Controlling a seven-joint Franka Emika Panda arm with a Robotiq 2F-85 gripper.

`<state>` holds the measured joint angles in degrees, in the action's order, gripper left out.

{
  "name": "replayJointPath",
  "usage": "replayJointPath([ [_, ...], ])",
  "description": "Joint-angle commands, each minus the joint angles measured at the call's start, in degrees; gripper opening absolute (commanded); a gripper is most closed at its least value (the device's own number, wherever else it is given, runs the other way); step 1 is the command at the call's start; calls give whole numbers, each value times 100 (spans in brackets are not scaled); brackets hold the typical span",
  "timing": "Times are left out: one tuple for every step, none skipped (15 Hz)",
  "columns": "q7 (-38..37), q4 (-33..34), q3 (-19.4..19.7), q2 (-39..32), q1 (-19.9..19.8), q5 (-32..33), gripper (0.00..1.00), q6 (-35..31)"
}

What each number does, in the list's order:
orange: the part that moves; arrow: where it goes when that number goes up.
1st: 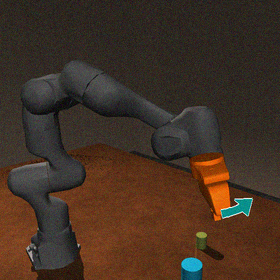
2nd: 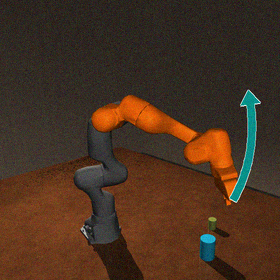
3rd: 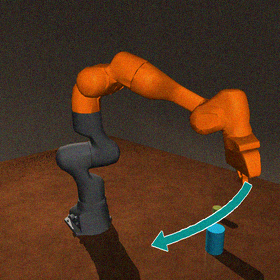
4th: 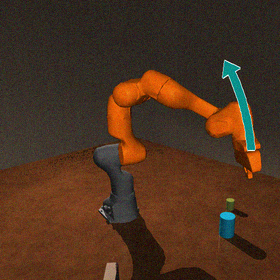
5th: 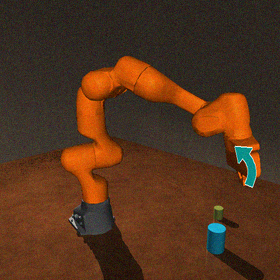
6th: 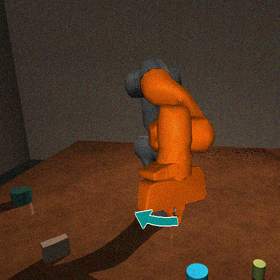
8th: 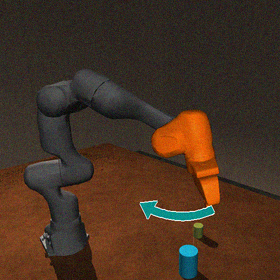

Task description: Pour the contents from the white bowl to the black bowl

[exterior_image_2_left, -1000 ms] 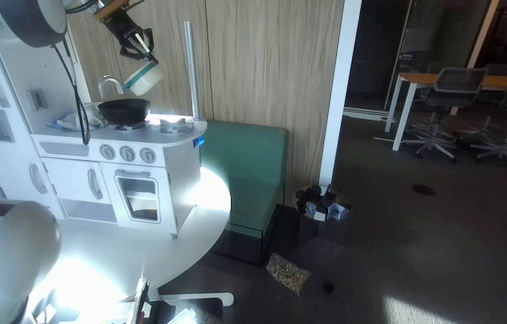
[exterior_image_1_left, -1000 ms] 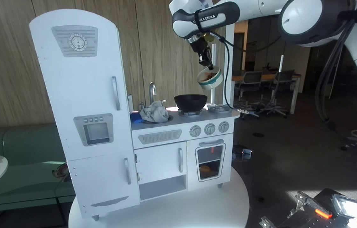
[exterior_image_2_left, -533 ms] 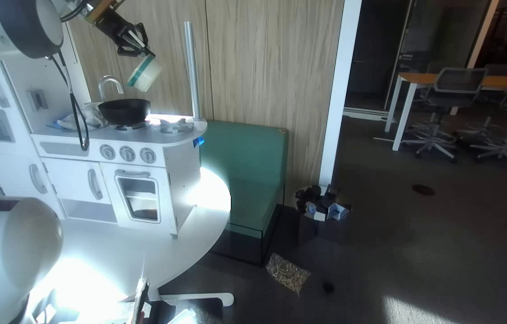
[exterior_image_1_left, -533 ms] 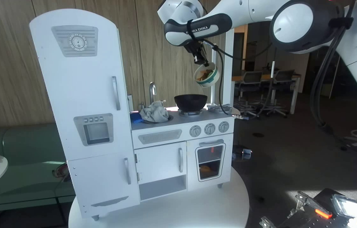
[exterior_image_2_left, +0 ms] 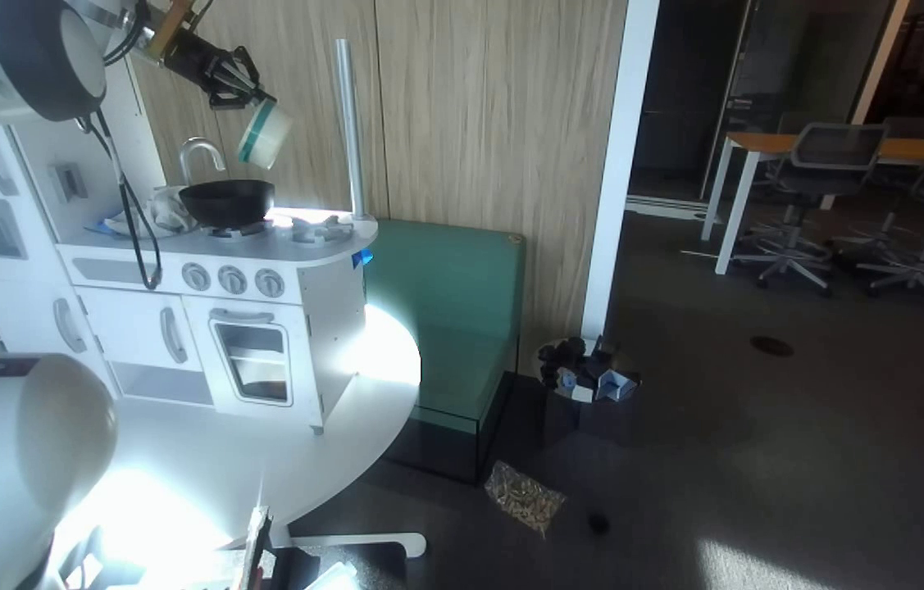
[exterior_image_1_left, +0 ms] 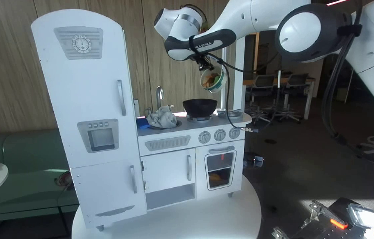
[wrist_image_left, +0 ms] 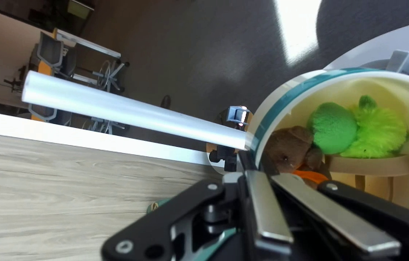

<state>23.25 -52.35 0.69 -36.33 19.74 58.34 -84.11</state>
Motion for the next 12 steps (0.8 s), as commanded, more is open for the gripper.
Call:
replayJointPath([
  [-19,-34,53,-48,196,267,3,-39],
  [-17,-88,57,-33,258,331,3,-61],
  [-45,-155,69,-10,333,454,3,-102],
  [-67,-239,71,32,403,573,3,-177],
  [-92,-288,51,64,449,631,3,-224],
  [-163,-374,36,114,493,707,3,-335],
  [-214,-438,15,151,534,739,3,-411],
  [-256,-568,-20,235,558,747,3,-534],
  [-313,-666,-32,292,589,769,3,-649],
  [-364,-824,-57,397,608,756,3,-803],
  [-368,-992,-70,509,622,760,3,-949],
  [-395,-1201,-58,641,638,833,3,-1143],
])
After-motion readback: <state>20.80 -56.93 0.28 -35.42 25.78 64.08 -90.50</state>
